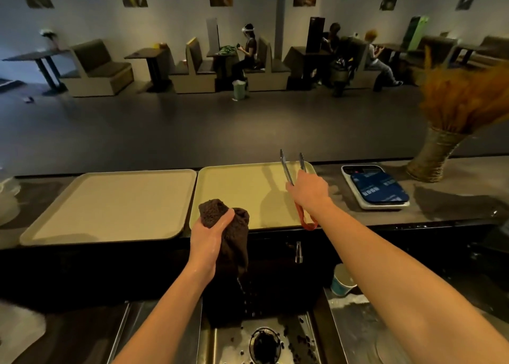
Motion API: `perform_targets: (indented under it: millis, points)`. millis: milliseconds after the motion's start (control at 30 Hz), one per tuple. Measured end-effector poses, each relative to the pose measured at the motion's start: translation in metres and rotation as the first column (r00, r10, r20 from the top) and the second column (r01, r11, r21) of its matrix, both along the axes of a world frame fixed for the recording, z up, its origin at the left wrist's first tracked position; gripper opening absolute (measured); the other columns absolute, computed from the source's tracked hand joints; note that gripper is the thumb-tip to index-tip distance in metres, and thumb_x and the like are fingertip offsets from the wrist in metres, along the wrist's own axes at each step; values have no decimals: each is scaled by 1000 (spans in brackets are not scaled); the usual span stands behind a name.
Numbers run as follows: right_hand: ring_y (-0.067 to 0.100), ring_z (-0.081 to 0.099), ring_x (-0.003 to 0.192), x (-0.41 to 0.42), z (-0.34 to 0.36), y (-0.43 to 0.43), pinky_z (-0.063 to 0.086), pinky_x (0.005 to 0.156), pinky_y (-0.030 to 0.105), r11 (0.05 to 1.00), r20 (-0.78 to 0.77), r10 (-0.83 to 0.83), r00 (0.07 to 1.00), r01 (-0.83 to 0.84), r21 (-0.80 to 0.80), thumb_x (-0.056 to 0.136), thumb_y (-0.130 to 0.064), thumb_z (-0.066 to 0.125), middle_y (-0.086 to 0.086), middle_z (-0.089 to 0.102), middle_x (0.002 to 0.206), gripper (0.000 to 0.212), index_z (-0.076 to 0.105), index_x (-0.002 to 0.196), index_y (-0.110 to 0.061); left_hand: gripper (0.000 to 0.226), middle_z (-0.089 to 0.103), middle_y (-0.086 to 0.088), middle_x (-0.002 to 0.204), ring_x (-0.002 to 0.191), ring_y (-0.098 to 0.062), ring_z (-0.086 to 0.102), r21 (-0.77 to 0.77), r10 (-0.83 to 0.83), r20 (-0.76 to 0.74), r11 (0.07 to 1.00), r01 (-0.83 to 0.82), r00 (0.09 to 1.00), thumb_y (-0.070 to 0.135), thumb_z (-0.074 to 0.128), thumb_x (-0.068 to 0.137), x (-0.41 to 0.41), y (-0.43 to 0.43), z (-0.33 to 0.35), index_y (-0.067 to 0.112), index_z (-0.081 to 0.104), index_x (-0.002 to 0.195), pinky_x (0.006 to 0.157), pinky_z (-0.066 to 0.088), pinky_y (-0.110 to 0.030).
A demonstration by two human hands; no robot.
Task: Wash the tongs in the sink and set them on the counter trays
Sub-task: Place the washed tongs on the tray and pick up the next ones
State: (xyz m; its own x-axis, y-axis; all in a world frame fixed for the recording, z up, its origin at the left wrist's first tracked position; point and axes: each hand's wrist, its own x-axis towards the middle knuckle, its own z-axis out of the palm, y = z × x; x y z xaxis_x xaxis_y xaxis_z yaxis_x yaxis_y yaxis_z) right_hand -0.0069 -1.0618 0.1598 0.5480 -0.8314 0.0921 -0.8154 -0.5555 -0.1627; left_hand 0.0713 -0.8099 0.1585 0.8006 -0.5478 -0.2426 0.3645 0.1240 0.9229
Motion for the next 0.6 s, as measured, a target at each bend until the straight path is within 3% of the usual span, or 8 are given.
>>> perform_targets:
  millis: [200,267,333,400,500,600]
  points:
    - [23,55,72,8,-3,-4,36,54,29,997,-96,-31,995,24,-66,97,-53,47,7,61,88,50,58,117,-9,31,75,-8,102,79,-13,75,14,-10,-8,1000,10,1000,21,77,84,10,7,-7,12,66,112,58,56,-21]
    - [25,58,84,9,-2,-1,40,59,30,996,-92,-66,994,60,-61,94,-63,46,11,62,102,62,55,123,-8,30,75,-8,102,82,-15,75,-4,-17,-14,1000,17,1000,20,77,84,12,10,-7,12,67,111,61,56,-23]
    - [31,55,110,10,-2,6,47,79,39,993,-29,-97,995,95,-76,91,-68,44,18,56,124,72,53,128,-6,22,77,-6,98,86,-17,75,-24,-16,-15,1000,16,1000,18,76,85,13,15,-8,13,69,105,69,56,-26]
    - [33,50,116,12,1,23,46,90,42,985,101,-57,993,72,-156,92,-64,44,19,54,125,66,56,121,-6,18,78,-4,93,87,-17,75,-39,-9,-23,999,8,1000,16,75,85,13,22,-9,14,69,102,74,55,-29]
    - [23,50,99,14,8,66,43,83,36,973,285,126,950,-62,-223,95,-54,46,7,55,110,45,57,108,-12,21,77,-8,97,91,-20,74,-56,13,-32,998,-15,999,16,74,86,16,39,-12,11,69,105,78,55,-32]
    - [11,50,90,22,5,122,40,72,30,966,392,247,886,-254,-35,97,-50,47,-8,52,104,30,53,106,-23,22,77,-9,100,94,-21,74,-67,41,-14,997,-42,999,17,72,87,18,65,-17,9,69,107,82,55,-34]
